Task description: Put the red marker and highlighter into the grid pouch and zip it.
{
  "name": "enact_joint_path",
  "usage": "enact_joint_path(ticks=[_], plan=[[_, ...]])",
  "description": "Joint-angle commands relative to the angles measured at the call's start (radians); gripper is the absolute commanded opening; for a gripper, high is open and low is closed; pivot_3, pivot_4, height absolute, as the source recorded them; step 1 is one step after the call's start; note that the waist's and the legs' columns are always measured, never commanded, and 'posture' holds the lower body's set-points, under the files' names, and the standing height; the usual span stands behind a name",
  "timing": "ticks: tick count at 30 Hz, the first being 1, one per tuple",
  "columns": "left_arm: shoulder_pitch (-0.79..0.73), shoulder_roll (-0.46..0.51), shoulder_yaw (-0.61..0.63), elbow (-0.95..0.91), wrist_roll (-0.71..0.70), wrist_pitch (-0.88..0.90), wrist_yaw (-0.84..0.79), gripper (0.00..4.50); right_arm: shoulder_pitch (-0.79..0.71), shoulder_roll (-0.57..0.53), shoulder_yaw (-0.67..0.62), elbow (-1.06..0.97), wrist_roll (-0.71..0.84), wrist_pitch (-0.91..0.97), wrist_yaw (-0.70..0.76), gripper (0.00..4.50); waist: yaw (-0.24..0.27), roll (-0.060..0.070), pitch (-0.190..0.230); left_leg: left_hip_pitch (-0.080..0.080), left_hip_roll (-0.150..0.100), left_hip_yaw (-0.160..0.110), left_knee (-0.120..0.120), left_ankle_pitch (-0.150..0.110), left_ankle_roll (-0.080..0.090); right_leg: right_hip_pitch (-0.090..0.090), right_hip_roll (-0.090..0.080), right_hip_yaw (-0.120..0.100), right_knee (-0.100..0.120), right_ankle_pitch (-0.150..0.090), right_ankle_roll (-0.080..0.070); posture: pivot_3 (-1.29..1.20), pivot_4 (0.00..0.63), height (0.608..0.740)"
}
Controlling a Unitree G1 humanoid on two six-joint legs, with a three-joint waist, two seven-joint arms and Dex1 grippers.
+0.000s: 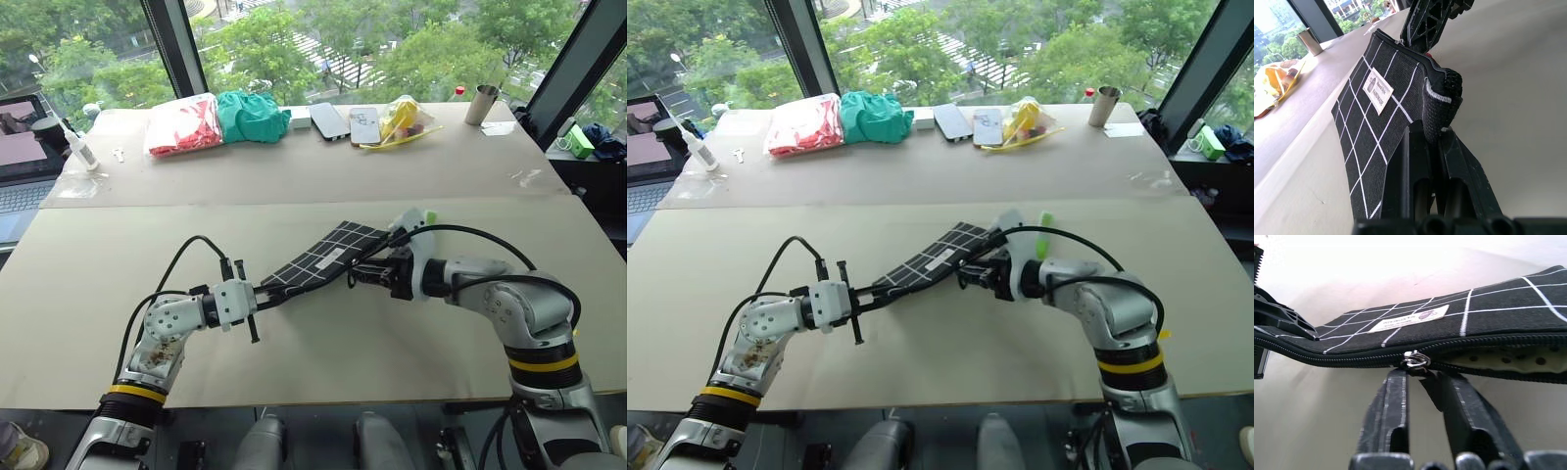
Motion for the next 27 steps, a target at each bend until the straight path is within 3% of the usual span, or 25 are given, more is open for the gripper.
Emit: enact_joint_path(ticks=[1,10,14,18,27], plan=[[0.002,0.011,0.007,-0.039,0.001,-0.01,0.004,0.0,-0.005,-0.002,-0.003,-0.019,0.003,-0.032,0.007,0.07,0.0,0.0,0.0,0.0,0.0,0.0,0.0,0.0,0.0,0.0,0.0,0.0,0.0,0.0,0.0,0.0,0.15,0.74],[-0.004,0.01,0.005,-0.032,0.005,-0.012,0.006,0.0,0.021,-0.081,0.029,-0.144,0.084,-0.045,0.167,0.07,0.001,0.0,0.0,0.0,0.0,0.0,0.0,0.0,0.0,0.0,0.0,0.0,0.0,0.0,0.0,0.0,0.15,0.74],[-0.01,0.009,0.005,-0.025,0.004,-0.013,0.002,0.0,0.036,-0.108,0.125,-0.205,0.067,-0.063,0.209,0.07,0.0,0.0,0.0,0.0,0.0,0.0,0.0,0.0,0.0,0.0,0.0,0.0,0.0,0.0,0.0,0.0,0.15,0.74],[-0.015,0.004,0.004,-0.027,0.007,-0.011,0.004,0.0,0.007,-0.062,0.207,-0.114,-0.011,-0.104,0.174,0.07,-0.003,0.0,0.0,0.0,0.0,0.0,0.0,0.0,0.0,0.0,0.0,0.0,0.0,0.0,0.0,0.0,0.15,0.74],[0.01,0.014,0.012,-0.053,0.004,-0.005,0.009,0.0,-0.089,-0.073,0.142,0.124,-0.095,-0.193,0.165,0.07,0.001,0.0,0.0,0.0,0.0,0.0,0.0,0.0,0.0,0.0,0.0,0.0,-0.001,0.0,0.0,0.0,0.15,0.74]])
